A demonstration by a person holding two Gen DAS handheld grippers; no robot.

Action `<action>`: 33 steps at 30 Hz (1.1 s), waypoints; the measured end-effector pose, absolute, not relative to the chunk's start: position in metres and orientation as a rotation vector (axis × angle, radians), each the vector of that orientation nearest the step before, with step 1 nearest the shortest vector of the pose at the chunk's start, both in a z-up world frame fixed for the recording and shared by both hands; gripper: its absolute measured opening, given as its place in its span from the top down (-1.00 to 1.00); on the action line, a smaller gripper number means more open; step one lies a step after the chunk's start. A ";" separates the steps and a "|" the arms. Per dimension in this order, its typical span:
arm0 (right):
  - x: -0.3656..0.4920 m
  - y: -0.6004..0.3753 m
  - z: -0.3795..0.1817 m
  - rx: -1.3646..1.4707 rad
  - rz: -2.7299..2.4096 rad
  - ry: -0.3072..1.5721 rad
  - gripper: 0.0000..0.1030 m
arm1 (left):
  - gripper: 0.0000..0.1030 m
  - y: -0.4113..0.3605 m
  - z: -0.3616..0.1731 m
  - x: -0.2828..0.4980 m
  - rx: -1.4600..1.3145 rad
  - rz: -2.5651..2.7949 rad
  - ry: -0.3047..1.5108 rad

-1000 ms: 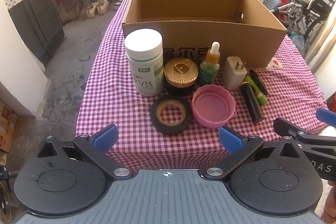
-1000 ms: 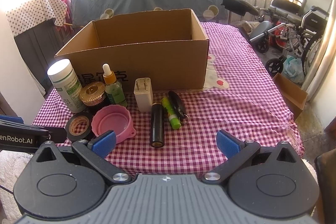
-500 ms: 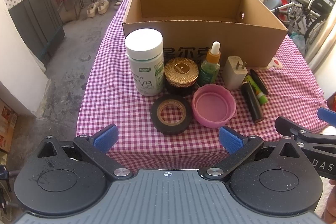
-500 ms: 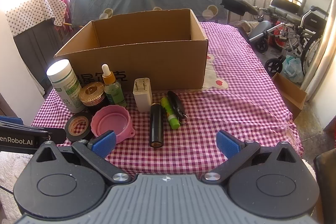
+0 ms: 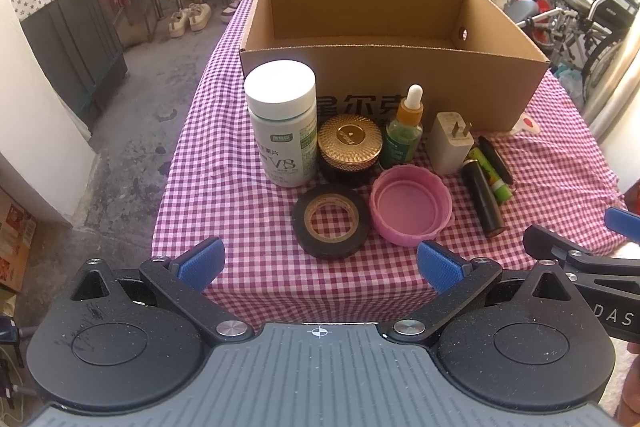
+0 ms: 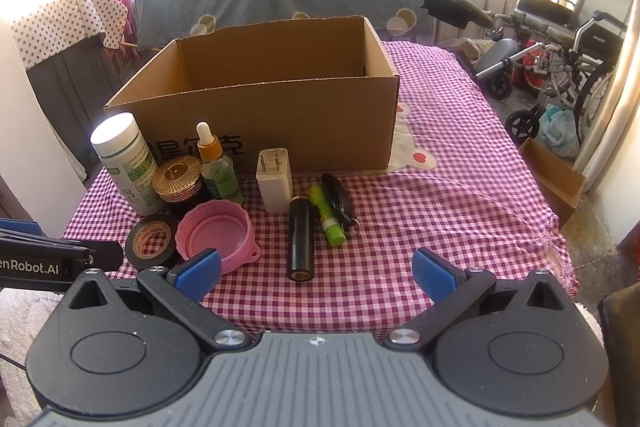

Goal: Organize rigid objects

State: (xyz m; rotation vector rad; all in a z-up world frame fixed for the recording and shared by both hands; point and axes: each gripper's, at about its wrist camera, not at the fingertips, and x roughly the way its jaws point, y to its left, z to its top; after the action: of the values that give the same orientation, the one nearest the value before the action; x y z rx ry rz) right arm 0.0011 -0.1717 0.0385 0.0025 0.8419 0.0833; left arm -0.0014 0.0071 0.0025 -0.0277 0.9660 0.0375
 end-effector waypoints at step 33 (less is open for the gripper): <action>0.007 -0.178 0.030 0.023 0.063 0.866 -1.00 | -1.00 0.000 -0.003 0.003 -0.005 0.017 0.981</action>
State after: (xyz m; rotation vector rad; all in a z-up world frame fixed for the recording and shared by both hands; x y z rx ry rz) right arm 0.0067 -0.1778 0.0295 0.0233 0.8661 0.0631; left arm 0.0031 -0.0003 -0.0032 -0.0053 0.9812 0.0173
